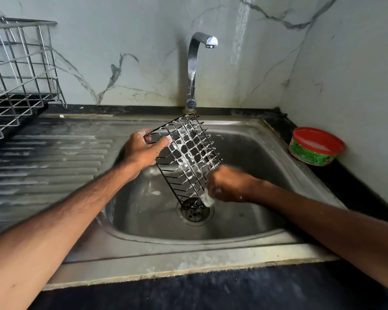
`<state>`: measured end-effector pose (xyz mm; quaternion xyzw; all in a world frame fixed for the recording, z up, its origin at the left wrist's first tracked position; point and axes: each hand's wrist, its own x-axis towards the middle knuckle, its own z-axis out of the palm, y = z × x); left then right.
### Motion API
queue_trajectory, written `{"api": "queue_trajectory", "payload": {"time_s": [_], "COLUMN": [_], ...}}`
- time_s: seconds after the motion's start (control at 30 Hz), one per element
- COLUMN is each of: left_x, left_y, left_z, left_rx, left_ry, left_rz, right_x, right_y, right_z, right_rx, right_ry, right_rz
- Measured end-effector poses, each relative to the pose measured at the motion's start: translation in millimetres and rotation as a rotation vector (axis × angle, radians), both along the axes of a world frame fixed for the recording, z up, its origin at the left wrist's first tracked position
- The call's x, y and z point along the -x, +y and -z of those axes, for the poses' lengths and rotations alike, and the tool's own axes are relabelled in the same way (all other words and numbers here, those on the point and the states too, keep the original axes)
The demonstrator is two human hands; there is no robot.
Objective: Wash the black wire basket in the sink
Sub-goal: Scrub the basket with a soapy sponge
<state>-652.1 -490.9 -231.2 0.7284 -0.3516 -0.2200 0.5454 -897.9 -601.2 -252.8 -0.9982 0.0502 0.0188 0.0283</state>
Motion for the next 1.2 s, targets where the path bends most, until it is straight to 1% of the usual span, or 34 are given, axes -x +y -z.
{"api": "queue_trajectory", "payload": {"time_s": [0.07,0.1,0.13,0.2,0.23,0.27,0.3,0.37,0.4,0.43,0.47,0.5,0.57,0.6,0.63,0.67,0.7,0.8,0.83,0.87,0.97,1.03,1.1,1.2], "left_x": [0.2,0.6,0.4,-0.5,-0.9,-0.8,-0.3,0.9,1.1,1.4,1.6,1.5,1.9,2.1,2.1,2.1,1.8,0.8,0.8,1.1,0.6,-1.8,-4.4,-6.9], "left_y": [1.7,2.4,2.2,1.3,0.9,0.6,1.2,2.9,3.6,4.1,4.4,4.6,4.0,3.7,3.4,3.3,2.8,2.5,2.1,1.8,1.2,-0.4,-2.9,-5.7], "left_z": [-1.3,-1.8,-1.4,-0.1,0.5,0.4,-0.2,-1.3,-2.0,-2.3,-2.6,-2.6,-2.8,-3.0,-3.2,-3.0,-2.5,-1.9,-1.4,-1.5,-2.3,0.1,3.4,6.8], "left_rx": [0.012,0.014,0.015,0.017,0.017,0.013,0.010,0.015,0.015,0.011,0.010,0.011,0.013,0.012,0.011,0.011,0.013,0.015,0.017,0.022,0.023,0.017,0.023,0.027], "left_ry": [-0.005,-0.010,-0.010,0.002,0.008,0.006,0.001,-0.004,-0.009,-0.016,-0.021,-0.021,-0.016,-0.015,-0.013,-0.009,-0.006,-0.007,-0.007,-0.007,-0.011,-0.006,-0.005,-0.008], "left_rz": [-0.008,-0.010,-0.009,-0.004,-0.003,-0.001,-0.001,-0.008,-0.008,-0.006,-0.002,0.001,-0.003,-0.004,-0.003,-0.003,-0.004,-0.004,-0.002,-0.003,-0.010,-0.011,-0.018,-0.020], "right_x": [1.9,4.2,6.5,8.7,7.9,6.5,5.0,6.3,8.8,12.4,15.6,17.2,19.3,19.8,19.5,18.3,16.9,14.3,14.0,13.9,16.2,18.3,17.4,12.3], "right_y": [-8.2,-7.6,-5.2,5.6,4.4,-0.1,-7.8,-24.5,-29.5,-33.3,-34.2,-32.0,-23.2,-21.5,-22.6,-26.0,-30.7,-40.8,-39.8,-35.8,-24.1,-26.4,-32.3,-33.3], "right_z": [-6.7,-6.1,-1.0,11.7,18.0,16.8,11.7,-3.5,-10.0,-12.0,-10.2,-4.7,12.6,17.8,18.4,14.8,8.0,-14.0,-15.6,-13.7,2.2,3.0,-6.0,-18.9], "right_rx": [-0.054,-0.060,-0.046,-0.004,0.028,0.027,0.000,-0.069,-0.073,-0.070,-0.072,-0.081,-0.078,-0.060,-0.049,-0.049,-0.059,-0.082,-0.107,-0.132,-0.142,-0.138,-0.149,-0.179], "right_ry": [-0.240,-0.283,-0.248,-0.001,0.087,0.085,0.005,-0.247,-0.358,-0.425,-0.427,-0.355,-0.103,-0.024,-0.003,-0.036,-0.110,-0.432,-0.471,-0.443,-0.198,-0.132,-0.216,-0.480], "right_rz": [0.081,0.101,0.103,0.057,0.046,0.074,0.142,0.278,0.340,0.379,0.392,0.388,0.385,0.390,0.397,0.416,0.450,0.581,0.592,0.586,0.565,0.568,0.586,0.593]}}
